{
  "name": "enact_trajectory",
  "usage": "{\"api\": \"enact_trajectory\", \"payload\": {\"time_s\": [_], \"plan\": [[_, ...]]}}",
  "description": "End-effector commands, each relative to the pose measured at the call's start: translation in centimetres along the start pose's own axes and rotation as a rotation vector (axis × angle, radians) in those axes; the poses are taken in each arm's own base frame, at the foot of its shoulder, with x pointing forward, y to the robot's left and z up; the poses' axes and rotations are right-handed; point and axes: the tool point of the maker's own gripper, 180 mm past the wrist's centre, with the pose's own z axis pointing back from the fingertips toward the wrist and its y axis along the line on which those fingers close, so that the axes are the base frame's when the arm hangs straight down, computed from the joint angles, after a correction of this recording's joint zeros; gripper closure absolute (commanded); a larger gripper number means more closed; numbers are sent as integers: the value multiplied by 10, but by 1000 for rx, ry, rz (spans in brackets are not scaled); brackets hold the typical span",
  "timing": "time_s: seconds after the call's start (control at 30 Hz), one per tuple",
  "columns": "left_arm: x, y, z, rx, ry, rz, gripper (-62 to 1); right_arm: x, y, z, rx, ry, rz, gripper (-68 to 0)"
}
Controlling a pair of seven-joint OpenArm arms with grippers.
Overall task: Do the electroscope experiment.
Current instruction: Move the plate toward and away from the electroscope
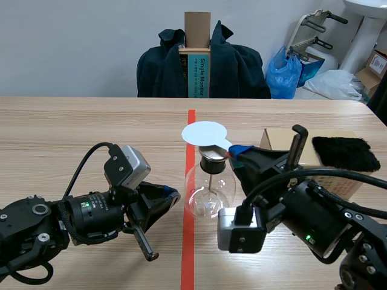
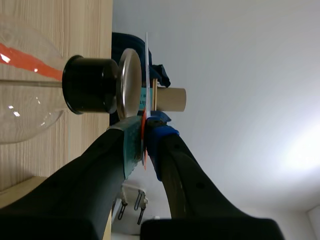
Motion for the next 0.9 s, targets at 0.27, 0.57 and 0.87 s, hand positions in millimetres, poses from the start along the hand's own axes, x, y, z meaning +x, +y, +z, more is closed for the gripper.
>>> {"api": "enact_trajectory", "payload": {"time_s": [0.27,0.57,0.87], "plan": [[14,3,-3,6,-47,-2,-18,-33,-8,3,-23,168,17,-7],[14,3,-3,6,-47,-2,-18,-56,-7,11,-21,309,12,-7],[14,3,-3,5,-46,-1,-18,-67,-3,22,-9,372,13,-7]]}}
